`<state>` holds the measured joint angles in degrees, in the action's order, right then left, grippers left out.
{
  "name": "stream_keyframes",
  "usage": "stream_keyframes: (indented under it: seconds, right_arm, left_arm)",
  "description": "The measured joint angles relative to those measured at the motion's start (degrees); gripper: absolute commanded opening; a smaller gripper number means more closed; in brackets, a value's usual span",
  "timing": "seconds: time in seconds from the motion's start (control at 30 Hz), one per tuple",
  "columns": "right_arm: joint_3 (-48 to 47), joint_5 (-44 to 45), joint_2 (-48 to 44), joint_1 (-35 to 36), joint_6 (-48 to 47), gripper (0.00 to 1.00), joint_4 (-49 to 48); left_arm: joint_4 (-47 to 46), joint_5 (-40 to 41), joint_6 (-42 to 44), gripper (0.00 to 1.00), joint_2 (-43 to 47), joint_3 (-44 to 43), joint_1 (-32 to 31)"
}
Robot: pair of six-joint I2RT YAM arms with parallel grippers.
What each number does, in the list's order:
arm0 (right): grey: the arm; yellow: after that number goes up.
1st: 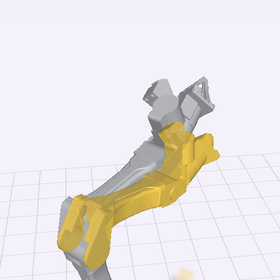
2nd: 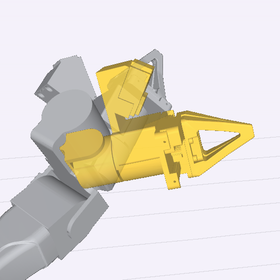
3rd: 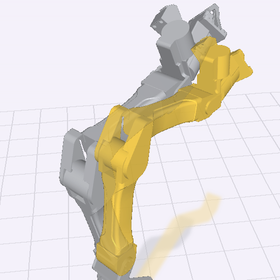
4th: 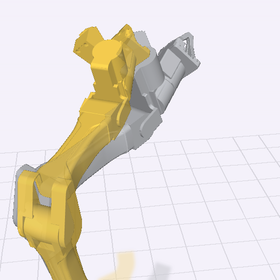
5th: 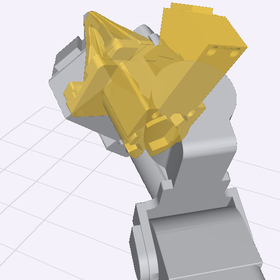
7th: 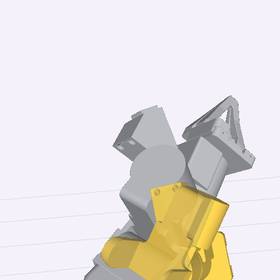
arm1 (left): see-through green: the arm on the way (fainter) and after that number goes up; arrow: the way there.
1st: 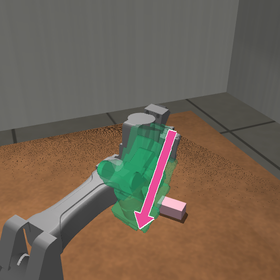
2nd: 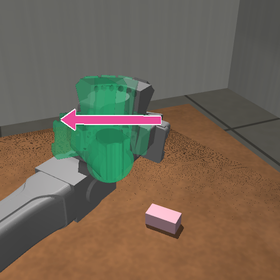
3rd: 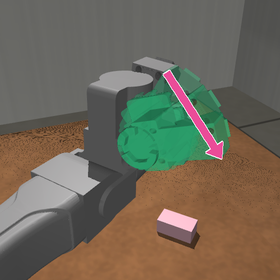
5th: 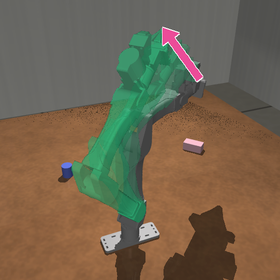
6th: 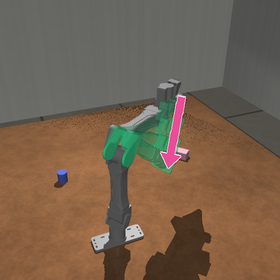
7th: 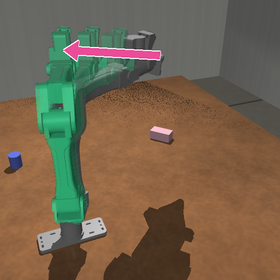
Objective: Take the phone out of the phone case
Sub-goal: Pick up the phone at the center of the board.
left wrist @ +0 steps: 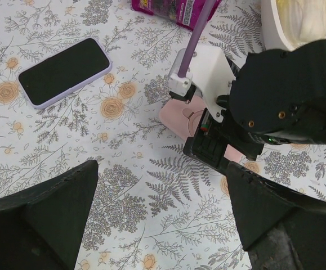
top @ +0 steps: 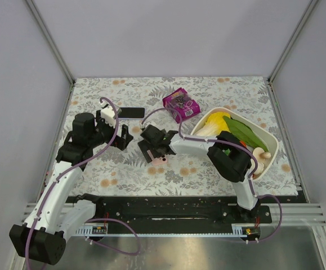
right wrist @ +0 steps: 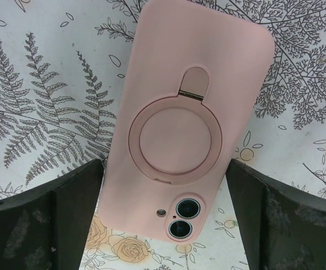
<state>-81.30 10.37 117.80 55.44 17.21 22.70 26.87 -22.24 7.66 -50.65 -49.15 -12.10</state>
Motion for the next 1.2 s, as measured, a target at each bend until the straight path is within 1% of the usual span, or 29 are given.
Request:
stream_keyframes:
  seconds: [0.1, 0.17, 0.23, 0.27, 0.3, 0.33, 0.4, 0.5, 0.57, 0.63, 0.8, 1.0, 1.2]
  right_arm:
    - [0.66, 2.27, -0.04, 0.87, 0.02, 0.99, -1.03]
    - [1.01, 2.78, -0.04, 1.09, 0.22, 0.97, -1.57]
    - [1.25, 3.08, -0.04, 1.14, 0.35, 0.92, -1.99]
    - [1.40, 3.19, -0.04, 1.14, 0.37, 0.87, -2.32]
    - [1.60, 3.34, -0.04, 1.16, 0.39, 0.79, -2.69]
    - [1.75, 3.43, -0.07, 1.18, 0.35, 0.69, -2.97]
    - [2.08, 3.65, -0.17, 1.18, 0.44, 0.47, -3.65]
    - [2.78, 3.61, -0.63, 0.92, 0.66, 0.22, -5.14]
    - [3.56, 2.62, -1.18, 0.42, 0.39, 0.08, -6.38]
    - [4.81, 2.16, -1.81, 0.31, -0.50, 0.00, -7.56]
    - [10.03, -0.15, -5.42, -0.31, -4.70, 0.00, -11.04]
    - [15.52, -1.49, -11.91, -0.37, -10.82, 0.00, -5.92]
    - [16.48, -2.93, -15.93, -0.37, -14.62, 0.00, -3.56]
  left_arm:
    - [0.00, 0.00, -0.15, 0.99, 0.22, 0.00, 0.00]
    - [-0.02, -0.02, -0.22, 0.99, 0.35, 0.00, 0.00]
    - [0.00, -0.02, -0.22, 0.99, 0.37, 0.00, 0.00]
    - [0.00, -0.02, -0.22, 0.99, 0.37, 0.00, 0.00]
    - [0.00, -0.02, -0.22, 0.99, 0.37, 0.00, 0.00]
    - [0.00, -0.02, -0.22, 0.99, 0.37, 0.00, 0.00]
    - [0.00, 0.00, -0.22, 0.99, 0.37, 0.00, 0.02]
    - [0.00, 0.00, -0.20, 0.99, 0.37, 0.00, 0.02]
    - [0.00, 0.04, -0.20, 0.99, 0.37, 0.00, 0.02]
    - [0.00, 0.11, -0.20, 0.99, 0.37, 0.00, 0.02]
    - [-0.55, 0.68, -0.20, 0.99, 0.28, 0.00, 0.13]
    - [-2.99, 1.11, -1.14, 0.99, -1.64, 0.04, 0.61]
    - [-4.39, 0.87, -3.15, 0.99, -5.81, 0.04, 0.74]
